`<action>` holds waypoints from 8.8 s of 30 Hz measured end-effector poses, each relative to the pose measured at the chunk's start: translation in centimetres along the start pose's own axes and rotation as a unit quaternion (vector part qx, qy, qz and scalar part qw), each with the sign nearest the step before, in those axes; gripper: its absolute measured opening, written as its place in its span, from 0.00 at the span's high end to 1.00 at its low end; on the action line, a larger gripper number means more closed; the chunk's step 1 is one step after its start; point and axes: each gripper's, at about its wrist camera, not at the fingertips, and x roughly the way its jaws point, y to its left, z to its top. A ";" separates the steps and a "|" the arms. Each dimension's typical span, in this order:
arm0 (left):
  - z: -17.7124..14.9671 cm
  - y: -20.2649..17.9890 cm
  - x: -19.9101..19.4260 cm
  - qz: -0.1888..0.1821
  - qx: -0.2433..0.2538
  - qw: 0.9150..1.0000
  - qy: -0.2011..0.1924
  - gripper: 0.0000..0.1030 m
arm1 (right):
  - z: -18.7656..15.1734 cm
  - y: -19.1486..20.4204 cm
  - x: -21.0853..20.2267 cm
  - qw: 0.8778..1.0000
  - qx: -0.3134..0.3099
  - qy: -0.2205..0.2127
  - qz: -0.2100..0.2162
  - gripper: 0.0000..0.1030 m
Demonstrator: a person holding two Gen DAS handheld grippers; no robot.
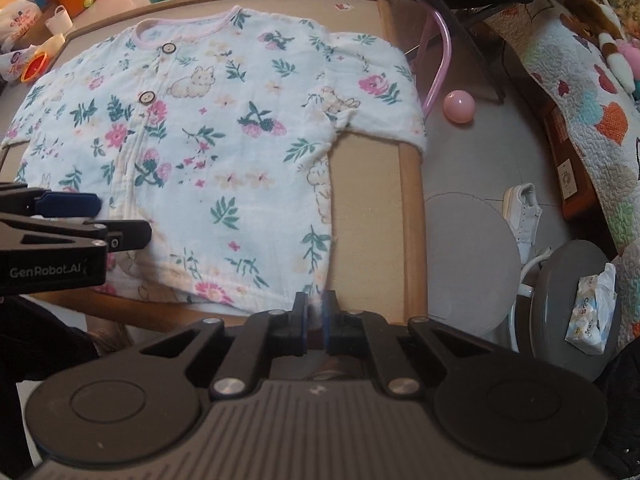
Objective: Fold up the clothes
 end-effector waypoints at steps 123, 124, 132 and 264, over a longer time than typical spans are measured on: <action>-4.0 17.9 -12.6 -0.008 -0.246 0.966 -0.076 0.34 | 0.4 10.8 -2.9 0.993 -0.010 -0.056 0.099 0.67; -4.0 18.6 -13.0 -0.014 -0.259 0.962 -0.081 0.34 | -0.1 10.5 -3.0 0.995 -0.004 -0.057 0.088 0.67; -3.6 24.1 -15.7 -0.013 -0.321 0.940 -0.117 0.34 | -3.1 6.3 -3.8 0.995 0.050 -0.075 0.051 0.67; 10.0 9.5 -1.6 -0.035 -0.121 0.984 -0.129 0.96 | -5.1 1.1 -1.4 0.986 0.142 -0.052 0.069 0.67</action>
